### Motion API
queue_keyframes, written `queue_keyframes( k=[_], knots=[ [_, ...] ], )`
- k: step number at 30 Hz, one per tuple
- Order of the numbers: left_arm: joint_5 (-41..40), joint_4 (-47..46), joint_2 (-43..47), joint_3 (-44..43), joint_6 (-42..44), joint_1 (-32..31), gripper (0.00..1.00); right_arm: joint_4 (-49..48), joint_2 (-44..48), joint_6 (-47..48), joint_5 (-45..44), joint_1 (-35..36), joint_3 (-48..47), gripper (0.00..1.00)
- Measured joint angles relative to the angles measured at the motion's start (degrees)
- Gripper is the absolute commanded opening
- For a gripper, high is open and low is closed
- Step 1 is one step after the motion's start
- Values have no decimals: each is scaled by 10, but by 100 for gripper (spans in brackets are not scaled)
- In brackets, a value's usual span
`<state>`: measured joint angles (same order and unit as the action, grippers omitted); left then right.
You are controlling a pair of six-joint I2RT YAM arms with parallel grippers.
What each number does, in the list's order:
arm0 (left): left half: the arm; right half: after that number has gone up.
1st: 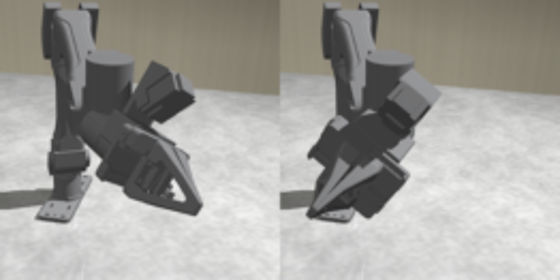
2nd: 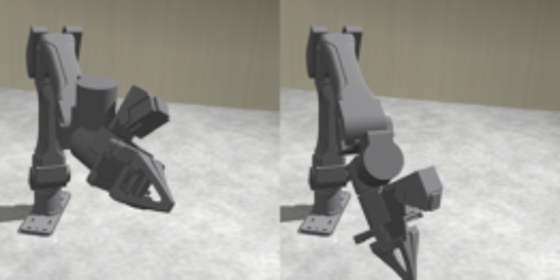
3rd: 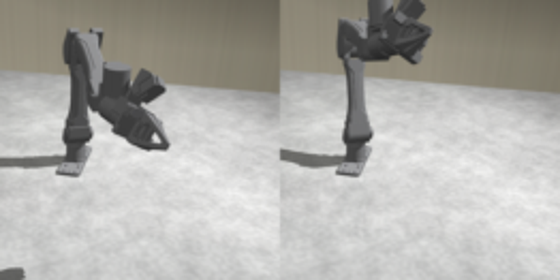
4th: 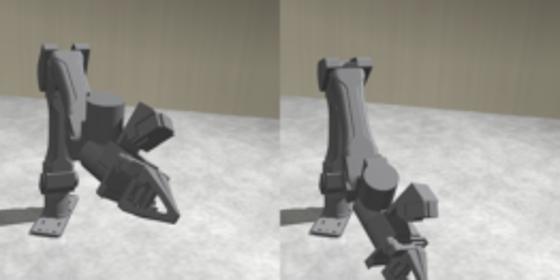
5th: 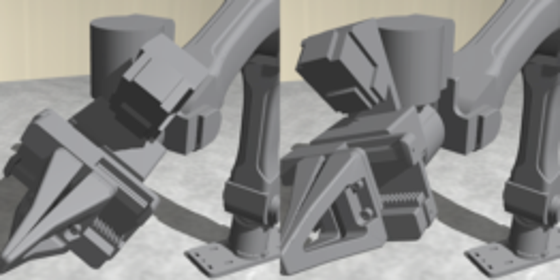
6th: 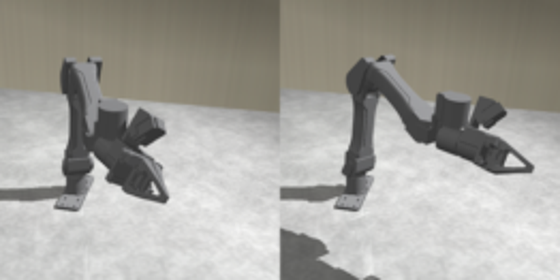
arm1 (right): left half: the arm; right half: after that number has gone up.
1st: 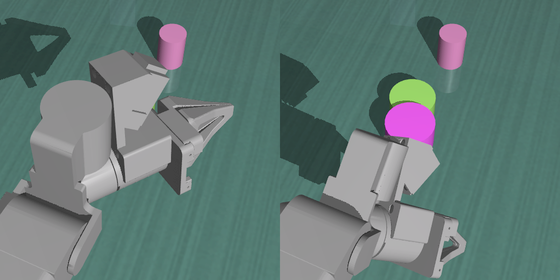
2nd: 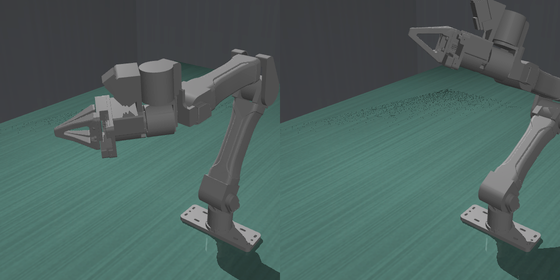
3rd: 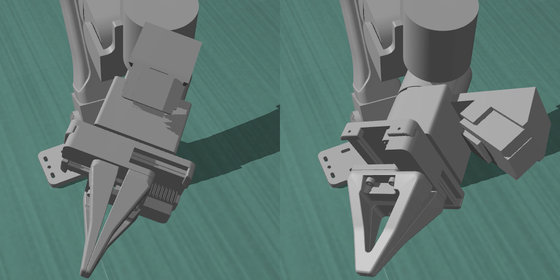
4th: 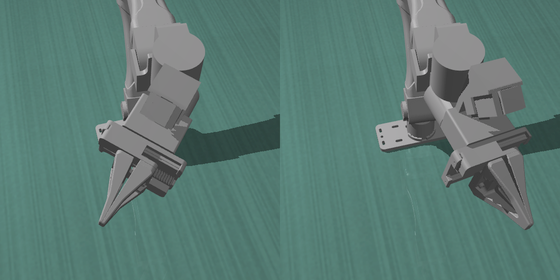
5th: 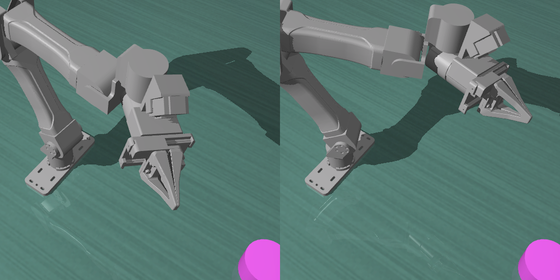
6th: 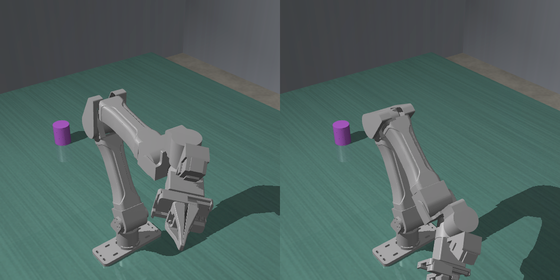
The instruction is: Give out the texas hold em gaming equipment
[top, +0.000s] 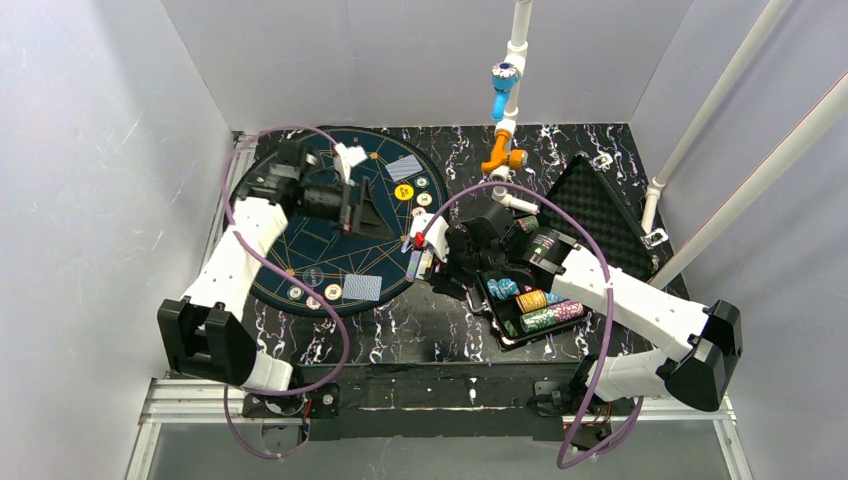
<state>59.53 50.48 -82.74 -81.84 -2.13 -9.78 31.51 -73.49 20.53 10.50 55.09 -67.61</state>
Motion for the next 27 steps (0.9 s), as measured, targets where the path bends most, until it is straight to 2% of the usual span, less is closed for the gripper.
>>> queue_keyframes(
  k=[5, 9, 16, 23, 27],
  knots=[
    [7, -86, 12, 98, -111, -102, 82, -9, 0, -2, 1, 0, -1, 1],
    [3, -114, 14, 110, -144, -132, 75, -18, 0, -7, 4, 0, -1, 1],
    [-21, -121, 14, 110, -153, -132, 50, -20, 0, -9, 10, 0, -11, 1],
    [-9, -96, 15, 118, -145, -94, 42, -14, 0, -12, 15, 0, -13, 1],
    [-3, -83, 16, 118, -132, -64, 44, -13, 0, -12, 15, -3, -14, 1]
  ],
)
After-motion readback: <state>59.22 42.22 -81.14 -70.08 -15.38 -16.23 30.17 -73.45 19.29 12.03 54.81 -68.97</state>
